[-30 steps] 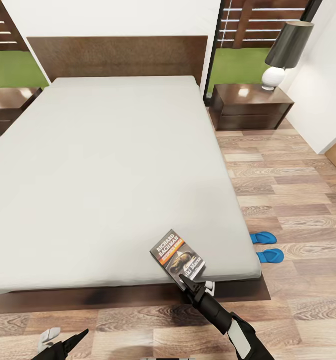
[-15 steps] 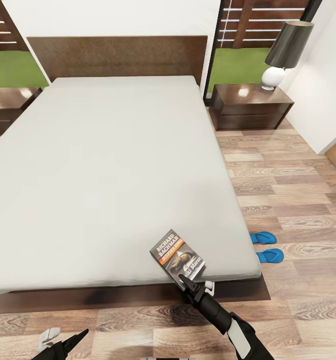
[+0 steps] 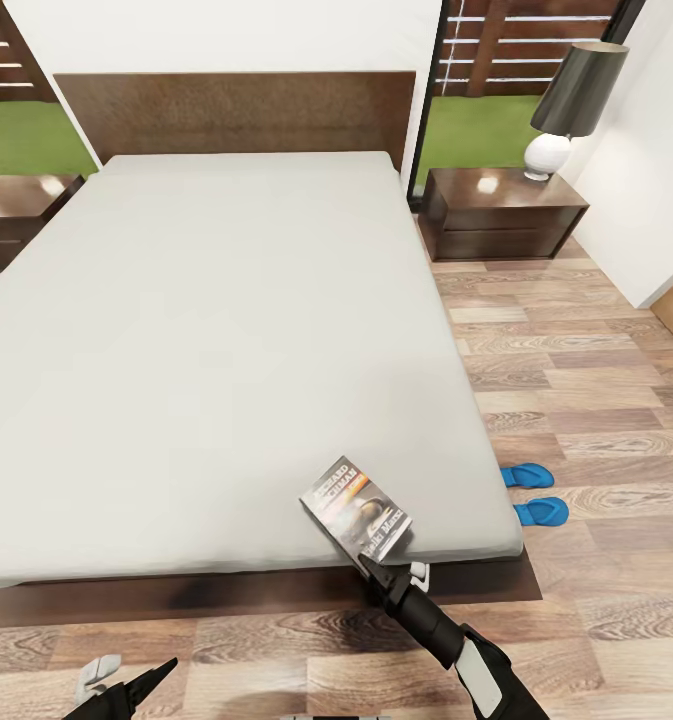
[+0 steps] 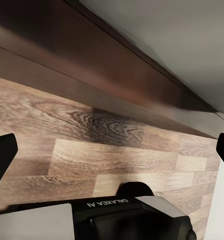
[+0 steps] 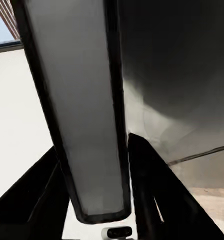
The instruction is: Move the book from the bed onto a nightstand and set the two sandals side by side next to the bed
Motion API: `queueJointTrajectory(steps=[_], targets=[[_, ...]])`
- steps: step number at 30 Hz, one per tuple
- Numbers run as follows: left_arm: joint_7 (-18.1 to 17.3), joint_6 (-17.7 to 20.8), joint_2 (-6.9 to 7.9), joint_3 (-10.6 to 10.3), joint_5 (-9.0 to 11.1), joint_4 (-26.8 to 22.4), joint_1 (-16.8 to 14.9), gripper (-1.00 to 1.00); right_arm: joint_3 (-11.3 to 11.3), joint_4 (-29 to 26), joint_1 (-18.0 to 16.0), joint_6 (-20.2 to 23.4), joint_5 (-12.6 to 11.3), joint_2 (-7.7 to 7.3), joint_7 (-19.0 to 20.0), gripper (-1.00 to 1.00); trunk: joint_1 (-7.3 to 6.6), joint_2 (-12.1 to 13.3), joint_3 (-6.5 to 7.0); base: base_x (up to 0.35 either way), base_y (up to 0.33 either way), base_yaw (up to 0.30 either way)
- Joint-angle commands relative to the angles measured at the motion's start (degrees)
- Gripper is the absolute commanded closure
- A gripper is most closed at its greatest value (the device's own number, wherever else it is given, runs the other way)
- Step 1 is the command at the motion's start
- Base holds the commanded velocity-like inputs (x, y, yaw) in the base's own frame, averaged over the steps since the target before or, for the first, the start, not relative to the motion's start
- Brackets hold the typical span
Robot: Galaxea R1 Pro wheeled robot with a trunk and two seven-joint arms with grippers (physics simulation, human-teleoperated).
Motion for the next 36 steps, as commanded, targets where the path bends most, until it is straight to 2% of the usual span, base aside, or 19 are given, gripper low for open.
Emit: queueJointTrajectory(steps=[1, 14, 36], targets=[[-0.21, 0.6, 0.0, 0.03, 0.33, 0.02, -0.02, -1.0, -0.36, 0.01, -0.03, 0.67, 0.05, 0.06, 0.11, 1.0, 0.0, -0.01, -0.03, 0.0, 0.0, 0.0], [-0.23, 0.6, 0.0, 0.03, 0.33, 0.02, -0.02, -1.0, -0.36, 0.01, -0.03, 0.67, 0.04, 0.06, 0.11, 1.0, 0.0, -0.01, -0.03, 0.0, 0.0, 0.0], [-0.23, 0.6, -0.04, -0.05, 0.33, 0.02, -0.02, -1.0, -0.36, 0.01, -0.03, 0.67, 0.06, 0.06, 0.11, 1.0, -4.84, 8.81, 3.92, 0.0, 0.0, 0.0]])
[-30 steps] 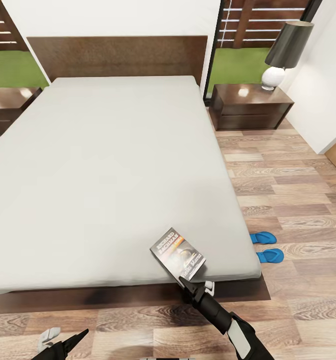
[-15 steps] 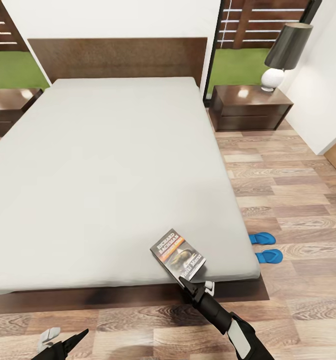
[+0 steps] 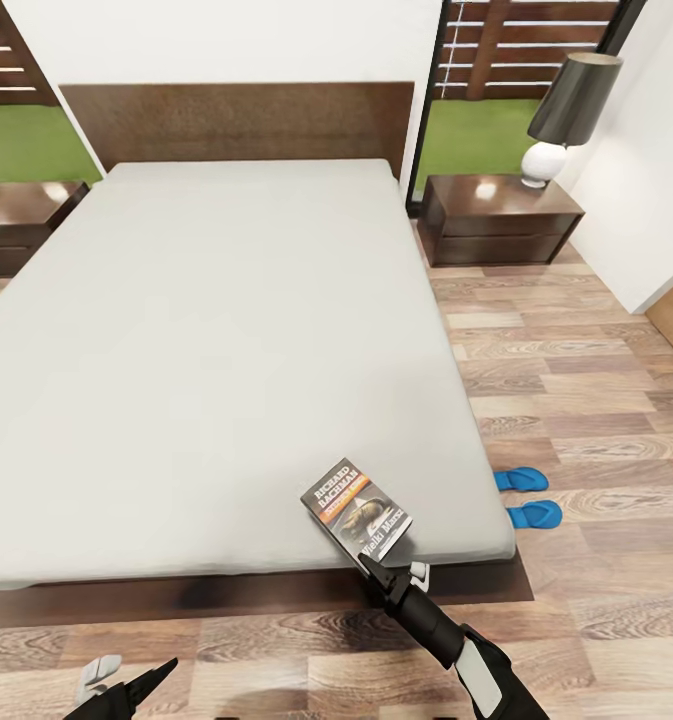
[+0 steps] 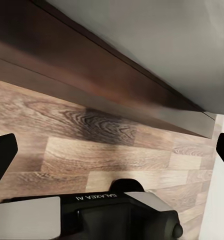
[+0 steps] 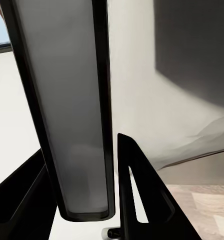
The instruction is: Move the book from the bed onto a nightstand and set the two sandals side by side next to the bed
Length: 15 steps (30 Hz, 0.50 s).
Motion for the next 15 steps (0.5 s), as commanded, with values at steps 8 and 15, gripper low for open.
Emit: queueJointTrajectory(steps=[8, 15], targets=[[-0.22, 0.6, 0.01, 0.03, 0.33, 0.02, -0.02, -1.0, -0.29, 0.0, -0.03, 0.49, 0.09, 0.06, 0.16, 1.0, -1.77, 3.21, 1.41, 0.0, 0.0, 0.0], [-0.18, 0.6, 0.0, 0.0, 0.33, 0.02, -0.02, -1.0, -0.21, 0.0, -0.03, 0.49, 0.16, 0.06, 0.16, 1.0, -3.3, 6.02, 2.67, 0.0, 0.0, 0.0]])
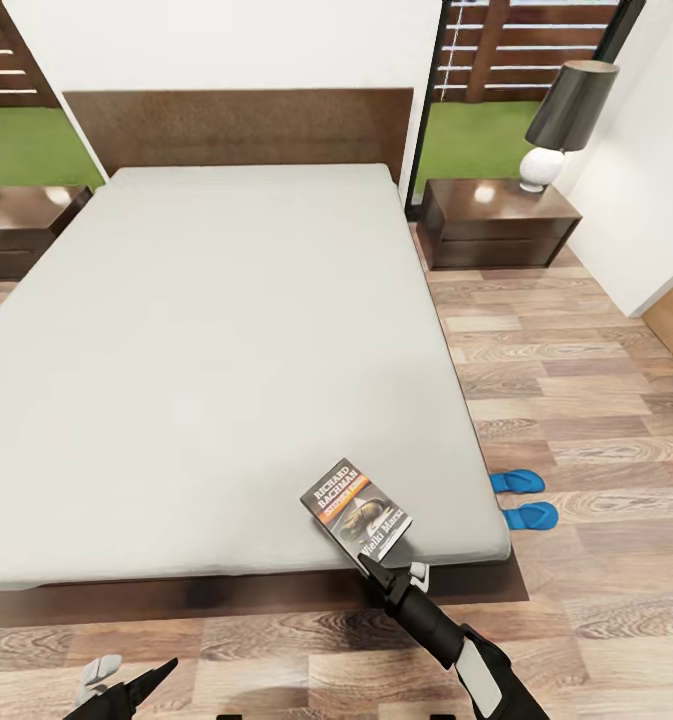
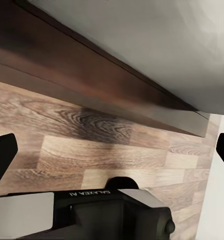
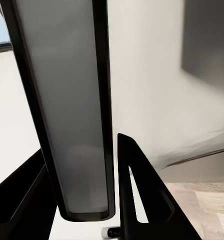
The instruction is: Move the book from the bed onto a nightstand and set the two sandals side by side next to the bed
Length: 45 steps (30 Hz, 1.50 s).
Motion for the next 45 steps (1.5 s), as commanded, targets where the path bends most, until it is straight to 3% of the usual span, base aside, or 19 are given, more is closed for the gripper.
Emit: queueJointTrajectory(steps=[1, 11, 12, 16, 17, 19, 21, 23, 26, 27, 28, 33, 36, 45], targets=[[-0.19, 0.6, 0.0, 0.03, 0.33, 0.02, -0.02, -1.0, -0.25, 0.0, -0.03, 0.49, 0.18, 0.06, 0.16, 1.0, -0.23, 0.4, 0.16, 0.0, 0.0, 0.0], [-0.01, 0.6, 0.0, -0.02, 0.26, 0.02, -0.02, -1.0, -0.16, -0.67, -0.03, 2.78, 0.8, 0.0, 0.47, 1.0, -2.42, 4.41, 1.95, 0.0, 0.0, 0.0], [0.0, 0.6, 0.0, -0.04, 0.25, 0.02, -0.02, -1.0, -0.07, -0.78, -0.03, 3.47, 0.87, -0.52, 0.58, 1.0, -2.64, 4.81, 2.13, 0.0, 0.0, 0.0], [0.02, 0.6, 0.0, -0.1, 0.24, 0.02, -0.02, -1.0, 0.74, -1.51, 0.17, 4.55, 1.27, -12.21, 2.56, 1.0, -3.52, 6.41, 2.85, 0.0, 0.0, 0.0], [0.01, 0.6, 0.0, -0.09, 0.24, 0.02, -0.02, -1.0, 0.86, -1.55, 0.2, 4.63, 1.31, -16.84, 5.05, 1.0, -3.74, 6.82, 3.03, 0.0, 0.0, 0.0], [0.0, 0.6, 0.0, -0.1, 0.22, 0.02, -0.02, -1.0, 0.94, -1.48, 0.27, 4.67, 1.33, -22.49, 10.98, 1.0, -4.18, 7.62, 3.39, 0.0, 0.0, 0.0], [0.02, 0.56, 0.0, -0.11, 0.18, 0.02, -0.02, -1.0, 0.95, -1.12, 0.29, 4.69, 1.5, -26.55, 16.91, 1.0, -4.62, 8.42, 3.75, 0.0, 0.0, 0.0], [0.06, 0.53, -0.01, -0.15, 0.16, 0.02, -0.02, -1.0, 0.95, -0.74, 0.31, 4.7, 2.84, -28.79, 19.96, 1.0, -5.06, 9.22, 4.11, 0.0, 0.0, 0.0], [0.04, 0.47, -0.07, -0.14, 0.12, 0.02, -0.02, -1.0, 0.95, -0.34, 0.32, 4.41, 9.01, -30.04, 21.71, 1.0, -5.72, 10.43, 4.64, 0.0, 0.0, 0.0], [0.03, 0.47, -0.07, -0.13, 0.11, 0.02, -0.02, -1.0, 0.95, -0.26, 0.32, 4.35, 10.06, -30.1, 21.77, 1.0, -5.94, 10.83, 4.82, 0.0, 0.0, 0.0], [0.02, 0.45, -0.08, -0.15, 0.09, 0.02, -0.02, -1.0, 0.95, 0.14, 0.32, 4.13, 13.04, -30.19, 21.91, 1.0, -6.16, 11.23, 5.0, 0.0, 0.0, 0.0], [0.0, 0.43, -0.61, -0.13, 0.05, 0.02, -0.02, -1.0, 0.95, 2.26, 0.32, 3.87, 19.4, -29.86, 21.62, 1.0, -7.26, 13.23, 5.9, 0.0, 0.0, 0.0], [0.05, 0.37, -0.79, -0.18, 0.01, 0.02, -0.02, -1.0, 0.95, 2.69, 0.31, 3.89, 21.52, -29.71, 21.72, 1.0, -7.91, 14.44, 6.44, 0.0, 0.0, 0.0], [0.09, 0.34, -0.87, -0.29, -0.02, -0.02, -0.02, -1.0, 1.03, 2.8, 0.32, 3.68, 23.11, -29.6, 21.78, 1.0, -9.89, 18.05, 8.06, 0.0, 0.0, 0.0]])
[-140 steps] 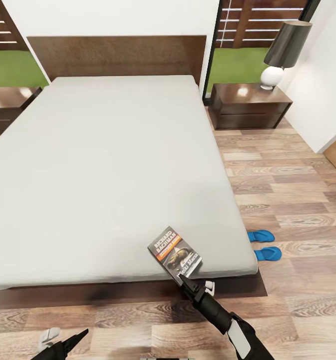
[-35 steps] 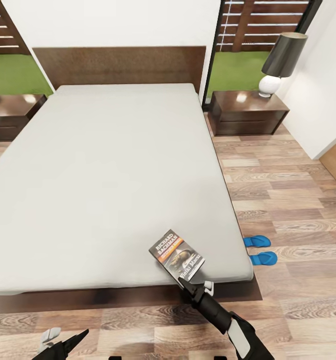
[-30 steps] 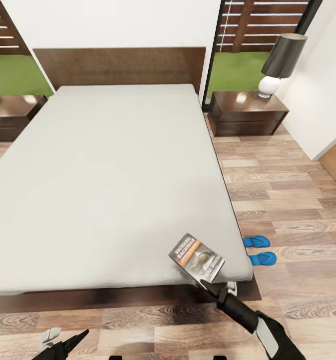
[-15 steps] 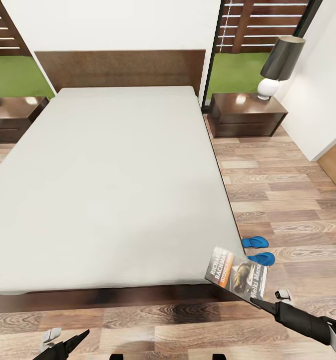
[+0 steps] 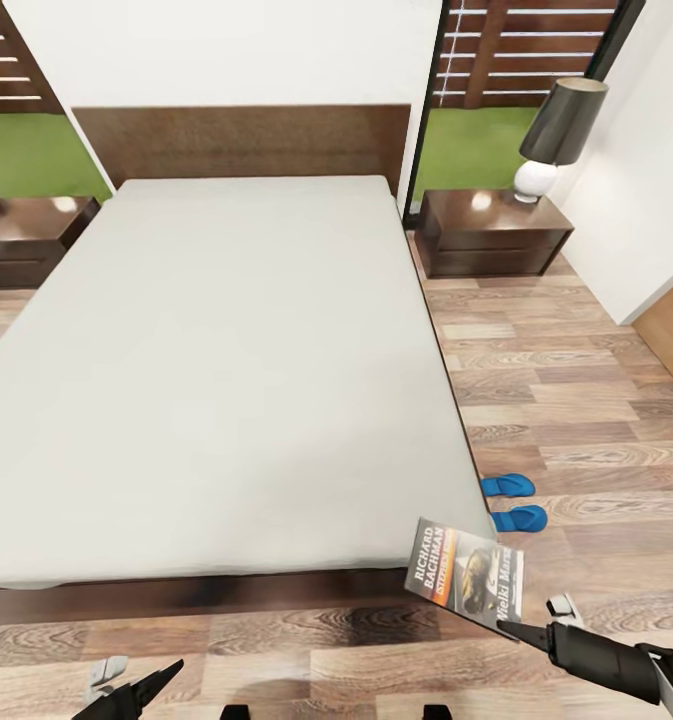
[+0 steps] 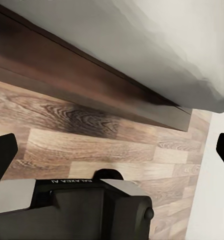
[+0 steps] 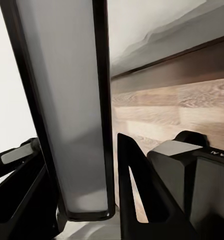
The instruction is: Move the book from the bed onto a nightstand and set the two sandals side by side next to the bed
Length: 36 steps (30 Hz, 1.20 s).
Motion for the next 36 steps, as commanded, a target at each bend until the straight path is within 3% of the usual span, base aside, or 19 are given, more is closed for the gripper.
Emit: queueJointTrajectory(steps=[1, 3, 7, 16, 22, 36], targets=[[-0.23, 0.59, 0.0, 0.02, 0.32, 0.0, -0.02, -1.0, -0.09, 0.01, -0.02, 0.47, 0.23, 0.01, 0.1, 1.0, -0.22, 0.39, 0.16, 0.0, 0.0, 0.0], [-0.23, 0.59, -0.01, 0.01, 0.32, 0.01, -0.02, -1.0, -0.14, 0.02, -0.02, -3.38, 1.92, 0.03, -0.16, 1.0, -0.66, 1.19, 0.51, 0.0, 0.0, 0.0], [-0.23, 0.59, 0.0, 0.03, 0.32, -0.02, -0.02, -1.0, -0.16, 0.03, -0.02, -8.31, 2.57, 0.03, -0.16, 1.0, -1.54, 2.8, 1.23, 0.0, 0.0, 0.0], [-0.23, 0.59, -0.08, -0.21, 0.32, -0.01, -0.02, -1.0, -0.16, 7.17, -0.02, -13.08, 2.95, 0.12, 0.08, 1.0, -3.52, 6.41, 2.85, 0.0, 0.0, 0.0], [-0.23, 0.59, -0.76, -0.22, 0.24, -0.02, -0.02, -1.0, -0.16, 8.32, -0.04, -14.08, 2.77, 0.12, 0.33, 1.0, -4.84, 8.82, 3.93, 0.0, 0.0, 0.0], [-0.23, 0.59, -0.79, -0.15, 0.18, -0.04, -0.02, -1.0, -0.16, 8.62, -0.02, -14.12, 2.72, 0.12, 0.43, 1.0, -7.91, 14.43, 6.44, 0.0, 0.0, 0.0]])
